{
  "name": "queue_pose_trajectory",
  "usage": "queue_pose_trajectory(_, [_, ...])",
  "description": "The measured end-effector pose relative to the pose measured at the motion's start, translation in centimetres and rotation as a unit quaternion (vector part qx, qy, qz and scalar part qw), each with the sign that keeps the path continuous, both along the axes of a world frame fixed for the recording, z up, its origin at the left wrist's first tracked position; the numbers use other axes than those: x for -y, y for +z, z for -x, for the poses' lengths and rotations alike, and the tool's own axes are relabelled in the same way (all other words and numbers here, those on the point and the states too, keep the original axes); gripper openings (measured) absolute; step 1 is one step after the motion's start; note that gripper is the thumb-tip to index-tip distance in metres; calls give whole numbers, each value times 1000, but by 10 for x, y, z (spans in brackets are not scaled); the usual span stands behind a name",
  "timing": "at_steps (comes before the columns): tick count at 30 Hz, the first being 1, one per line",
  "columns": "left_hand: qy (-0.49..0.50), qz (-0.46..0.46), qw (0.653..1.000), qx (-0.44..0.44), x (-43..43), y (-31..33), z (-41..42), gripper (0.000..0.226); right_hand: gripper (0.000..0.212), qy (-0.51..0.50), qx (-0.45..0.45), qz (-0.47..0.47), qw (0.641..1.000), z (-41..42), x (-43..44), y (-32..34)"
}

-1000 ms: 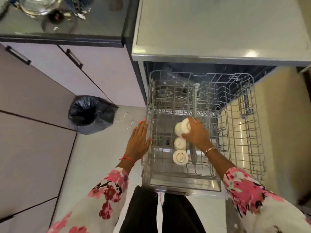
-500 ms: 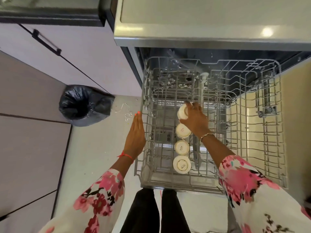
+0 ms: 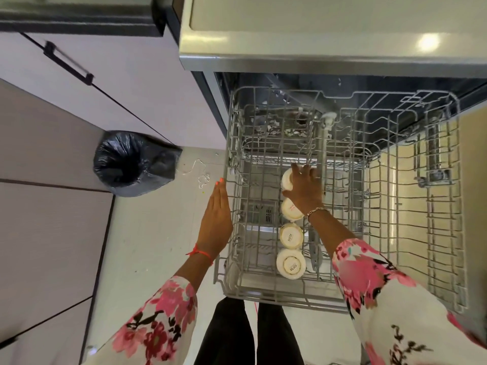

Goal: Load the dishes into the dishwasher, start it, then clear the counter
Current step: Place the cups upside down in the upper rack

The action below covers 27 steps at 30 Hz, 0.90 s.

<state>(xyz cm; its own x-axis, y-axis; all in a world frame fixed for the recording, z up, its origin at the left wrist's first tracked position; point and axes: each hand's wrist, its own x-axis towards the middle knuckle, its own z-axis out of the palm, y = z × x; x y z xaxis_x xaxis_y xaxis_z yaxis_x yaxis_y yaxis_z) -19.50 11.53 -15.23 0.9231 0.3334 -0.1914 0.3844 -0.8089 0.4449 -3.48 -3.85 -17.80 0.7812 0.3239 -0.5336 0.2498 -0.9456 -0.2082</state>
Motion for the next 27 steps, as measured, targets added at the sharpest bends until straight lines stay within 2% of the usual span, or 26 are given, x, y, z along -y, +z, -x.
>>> queue_pose_trajectory(8, [3, 3, 1000, -9, 0, -2, 1, 69, 80, -48, -9, -50, 998, 2, 3, 0])
queue_pose_trajectory(20, [-13, -15, 1000, -21, -1, -3, 2, 71, 86, -56, -31, -39, 997, 0, 6, 0])
queue_pose_trajectory(24, [-34, -31, 997, -59, -6, 3, 3, 69, 85, -61, -12, -59, 996, 8, 13, 9])
queue_pose_trajectory(27, [-55, -64, 994, -75, -18, 19, 10, 63, 74, -20, 36, -84, 996, 20, 15, 27])
